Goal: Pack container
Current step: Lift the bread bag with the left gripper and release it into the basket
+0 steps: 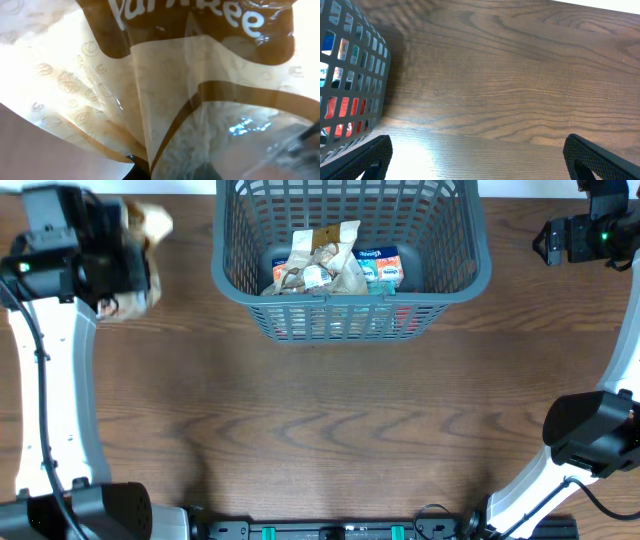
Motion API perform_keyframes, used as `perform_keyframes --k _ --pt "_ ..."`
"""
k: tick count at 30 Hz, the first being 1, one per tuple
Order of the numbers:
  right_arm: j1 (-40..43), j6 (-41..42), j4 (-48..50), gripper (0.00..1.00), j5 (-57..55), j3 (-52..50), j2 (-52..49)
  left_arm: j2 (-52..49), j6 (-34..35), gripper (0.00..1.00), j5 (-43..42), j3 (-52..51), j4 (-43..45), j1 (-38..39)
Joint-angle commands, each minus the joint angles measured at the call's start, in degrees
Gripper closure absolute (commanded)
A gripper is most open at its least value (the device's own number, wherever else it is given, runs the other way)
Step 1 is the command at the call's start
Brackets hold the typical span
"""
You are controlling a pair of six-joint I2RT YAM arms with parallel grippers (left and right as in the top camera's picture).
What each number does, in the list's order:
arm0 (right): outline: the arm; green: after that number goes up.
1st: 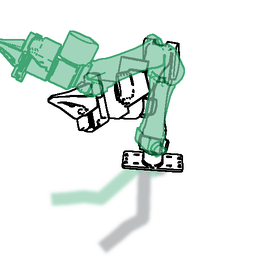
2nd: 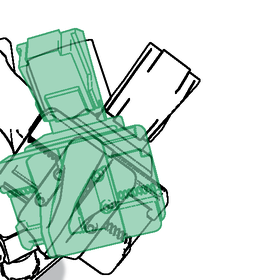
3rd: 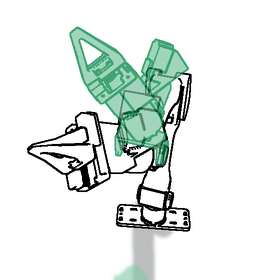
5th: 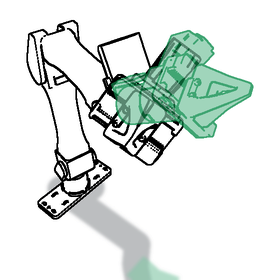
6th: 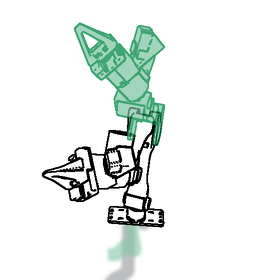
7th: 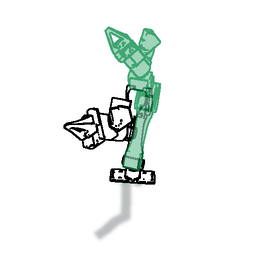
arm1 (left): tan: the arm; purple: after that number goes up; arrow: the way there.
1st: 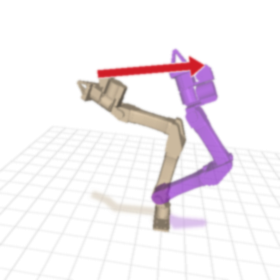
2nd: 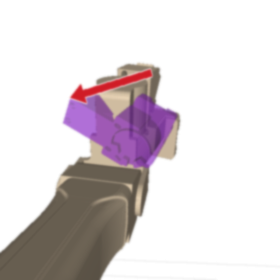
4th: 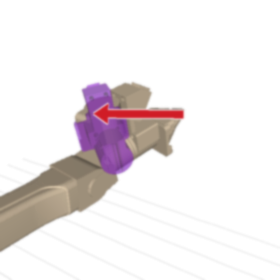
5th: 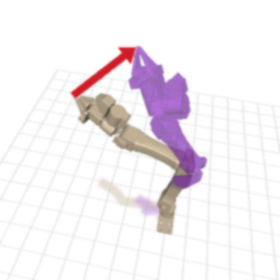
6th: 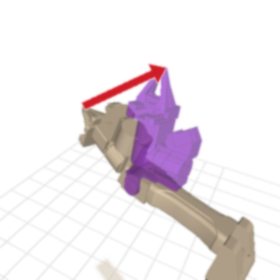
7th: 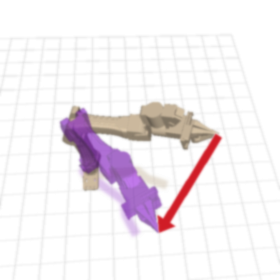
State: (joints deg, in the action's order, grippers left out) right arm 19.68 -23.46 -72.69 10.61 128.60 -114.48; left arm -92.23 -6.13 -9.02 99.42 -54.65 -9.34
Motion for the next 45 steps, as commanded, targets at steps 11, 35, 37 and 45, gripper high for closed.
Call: perform_keyframes --k 11,35,37,45 --pt "0.26 -0.57 -0.48 0.01 -0.07 -0.26 0.87 1.62 2.99 0.94 1.90 11.43 16.46 15.50" --pt "0.26 -0.39 -0.85 0.01 -0.09 -0.26 0.87 -15.69 -35.45 0.94 1.05 11.41 19.17 34.03" --pt "0.26 -0.37 -0.81 0.01 -0.07 -0.26 0.87 -16.98 -35.45 0.94 1.05 11.41 18.64 33.79" --pt "0.26 -0.42 -0.83 0.01 -0.09 -0.26 0.87 -21.75 -35.43 0.94 1.05 11.41 14.38 32.04"
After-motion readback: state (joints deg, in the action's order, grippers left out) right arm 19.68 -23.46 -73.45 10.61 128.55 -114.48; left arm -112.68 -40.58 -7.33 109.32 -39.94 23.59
